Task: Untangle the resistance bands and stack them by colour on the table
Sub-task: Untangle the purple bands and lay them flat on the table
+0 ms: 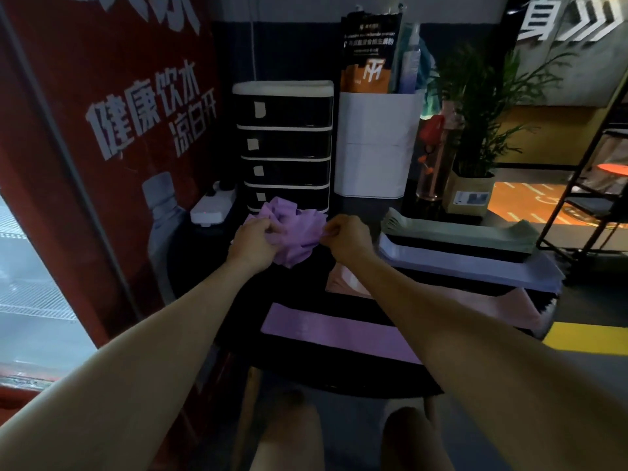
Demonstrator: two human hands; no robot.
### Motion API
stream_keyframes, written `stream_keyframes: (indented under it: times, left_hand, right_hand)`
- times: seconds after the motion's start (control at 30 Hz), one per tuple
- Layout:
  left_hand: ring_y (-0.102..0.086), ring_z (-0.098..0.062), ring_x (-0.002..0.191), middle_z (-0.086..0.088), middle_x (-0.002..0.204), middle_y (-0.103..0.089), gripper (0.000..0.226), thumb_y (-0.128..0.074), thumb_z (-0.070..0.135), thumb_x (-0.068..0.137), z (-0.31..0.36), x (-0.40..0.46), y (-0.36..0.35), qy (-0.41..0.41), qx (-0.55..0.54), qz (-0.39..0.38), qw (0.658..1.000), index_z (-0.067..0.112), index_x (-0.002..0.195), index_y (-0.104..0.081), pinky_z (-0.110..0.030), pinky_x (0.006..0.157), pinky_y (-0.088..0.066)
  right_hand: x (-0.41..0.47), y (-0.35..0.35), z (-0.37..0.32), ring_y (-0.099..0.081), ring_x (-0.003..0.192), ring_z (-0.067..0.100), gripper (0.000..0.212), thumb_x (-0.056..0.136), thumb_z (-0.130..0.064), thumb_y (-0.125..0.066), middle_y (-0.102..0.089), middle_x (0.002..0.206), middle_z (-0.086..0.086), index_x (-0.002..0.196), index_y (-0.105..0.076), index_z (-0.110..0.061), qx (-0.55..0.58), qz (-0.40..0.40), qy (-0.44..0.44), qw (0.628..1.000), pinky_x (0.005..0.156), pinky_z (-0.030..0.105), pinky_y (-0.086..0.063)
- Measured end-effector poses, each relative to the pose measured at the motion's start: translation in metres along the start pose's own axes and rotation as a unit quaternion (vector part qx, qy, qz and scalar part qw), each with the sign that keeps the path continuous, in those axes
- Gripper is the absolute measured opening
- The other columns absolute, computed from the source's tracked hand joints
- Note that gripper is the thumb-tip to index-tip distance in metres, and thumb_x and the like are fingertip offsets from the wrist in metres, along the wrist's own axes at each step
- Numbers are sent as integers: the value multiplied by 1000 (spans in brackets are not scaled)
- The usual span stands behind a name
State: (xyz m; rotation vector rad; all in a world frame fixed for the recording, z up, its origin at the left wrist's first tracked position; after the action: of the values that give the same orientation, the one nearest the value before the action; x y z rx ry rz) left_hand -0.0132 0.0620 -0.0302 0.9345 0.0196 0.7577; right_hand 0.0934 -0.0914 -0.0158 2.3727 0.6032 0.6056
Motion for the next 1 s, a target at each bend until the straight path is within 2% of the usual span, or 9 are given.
stream_keyframes:
  times: [0.13,0.27,0.37,0.43,0.57,0.7,0.8,0.9,1.0]
  left_hand:
    - [-57,-22,98,-2,106,-55,26,-66,10,82,-9,15,-2,-9,-14,-7,1000,16,107,-68,-26,84,-44]
    - [-57,-19,93,2,94,-53,18,-65,15,86,-16,18,-3,-6,-15,-11,1000,12,104,-68,-24,81,-43]
    - [-57,-19,93,2,93,-54,17,-64,13,87,-16,20,-2,-7,-24,-21,999,9,103,-67,-21,78,-40]
    - [-60,-22,97,-3,98,-60,16,-61,9,88,-15,22,-1,-13,-37,-33,999,7,103,-67,-23,79,-42]
    - [-60,-23,102,-9,111,-64,19,-54,7,91,-11,29,12,-7,-73,-34,997,10,106,-66,-28,87,-45]
    - [-57,-15,98,-2,104,-63,18,-52,14,94,8,38,36,-37,-104,-25,994,10,108,-62,-15,75,-41]
    - [-58,-10,89,0,98,-63,16,-50,16,95,29,41,59,-55,-140,-2,989,10,106,-61,-8,67,-43]
    - [-52,3,71,10,85,-59,18,-44,22,99,49,40,81,-62,-184,17,981,13,102,-59,-2,54,-38]
    - [-50,3,70,12,80,-56,25,-38,30,100,63,38,99,-63,-215,36,974,17,91,-58,-7,57,-37]
  right_hand:
    - [20,-48,-11,-58,106,26,29,80,-7,-68,-62,116,13,109,-65,-8,-71,-118,28,990,92,29,-46]
    - [26,-73,-12,-47,85,21,15,87,-9,-60,-59,91,10,74,-56,-14,-170,-143,50,974,97,38,-46]
    - [29,-77,-17,-49,87,23,14,90,-8,-53,-58,93,9,98,-65,-6,-197,-151,65,966,86,32,-46]
    - [38,-70,-23,-56,89,23,18,87,-8,-58,-64,99,10,102,-67,-5,-136,-134,63,980,80,29,-45]
    - [57,-44,-45,-52,77,14,10,83,-6,-65,-58,77,2,93,-68,-4,24,-91,53,994,66,22,-41]
    - [68,-18,-73,-52,67,18,10,81,-2,-65,-52,61,0,75,-62,-9,113,-77,66,988,70,36,-50]
    - [74,0,-95,-54,68,15,14,84,-3,-63,-58,71,5,74,-60,-13,111,-72,96,987,66,28,-48]
    - [75,22,-115,-58,75,21,12,85,-5,-63,-61,80,11,75,-61,-12,144,-45,109,982,76,35,-53]
    - [75,41,-130,-61,85,25,10,87,-7,-61,-62,87,13,78,-61,-10,161,-27,115,980,84,41,-54]
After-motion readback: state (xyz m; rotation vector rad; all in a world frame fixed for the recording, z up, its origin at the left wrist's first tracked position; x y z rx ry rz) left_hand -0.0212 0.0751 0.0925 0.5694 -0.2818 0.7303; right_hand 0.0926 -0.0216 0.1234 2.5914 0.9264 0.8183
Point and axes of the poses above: each hand's wrist, its own x-axis towards the middle knuckle, its own y-axis out of the back of the hand, z = x × y, the point moved 9 cm from there along x, towards the middle knuckle
